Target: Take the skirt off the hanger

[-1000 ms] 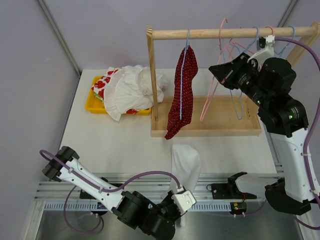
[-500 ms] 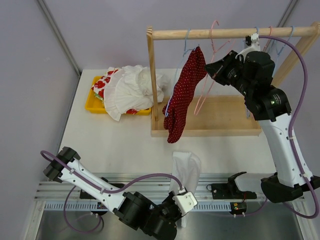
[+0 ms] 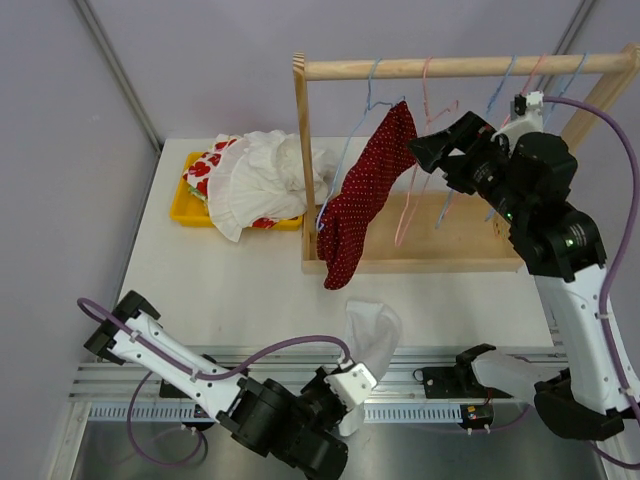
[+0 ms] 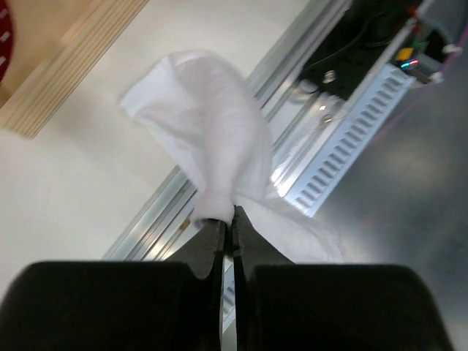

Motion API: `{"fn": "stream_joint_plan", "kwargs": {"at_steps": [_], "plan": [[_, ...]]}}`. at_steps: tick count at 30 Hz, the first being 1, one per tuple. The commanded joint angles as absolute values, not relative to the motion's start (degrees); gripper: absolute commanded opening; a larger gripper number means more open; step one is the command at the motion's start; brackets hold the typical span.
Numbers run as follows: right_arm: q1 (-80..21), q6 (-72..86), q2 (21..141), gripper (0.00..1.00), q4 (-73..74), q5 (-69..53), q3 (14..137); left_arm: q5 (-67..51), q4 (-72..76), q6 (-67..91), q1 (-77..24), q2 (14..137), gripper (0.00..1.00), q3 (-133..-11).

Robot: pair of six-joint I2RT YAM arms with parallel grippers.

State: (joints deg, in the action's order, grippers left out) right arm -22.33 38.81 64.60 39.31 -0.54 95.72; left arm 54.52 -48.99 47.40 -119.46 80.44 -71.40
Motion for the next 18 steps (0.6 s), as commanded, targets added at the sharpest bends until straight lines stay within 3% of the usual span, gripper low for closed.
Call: {"fn": "stream_joint_plan", "kwargs": {"at_steps": [1,7,10,13,18], "plan": [[-22.1,37.3,59.6,0.99,40.9,0.5,98.2,59.9,-69.5,63.8,-125.8,76.7,0.0,-70.5],[-22.1,35.4,52.1,0.99,42.4,0.3,98.8,60.0,-78.6,68.9,-118.2,64.5,0.0,-62.5],[-22.1,34.8,47.9,0.99,42.5,0.4,97.4,63.2,-77.7,63.4,-111.9,58.9,0.0,-62.3],[-22.1,33.7,44.8,1.0,42.8,1.3,96.1,64.1,-65.0,44.7,-100.9,50.5,0.0,-60.7],[-22.1,31.4,43.3,1.0,44.9,1.6,95.9,54.1,-40.0,9.1,-77.2,37.3,0.0,-59.1]]}}
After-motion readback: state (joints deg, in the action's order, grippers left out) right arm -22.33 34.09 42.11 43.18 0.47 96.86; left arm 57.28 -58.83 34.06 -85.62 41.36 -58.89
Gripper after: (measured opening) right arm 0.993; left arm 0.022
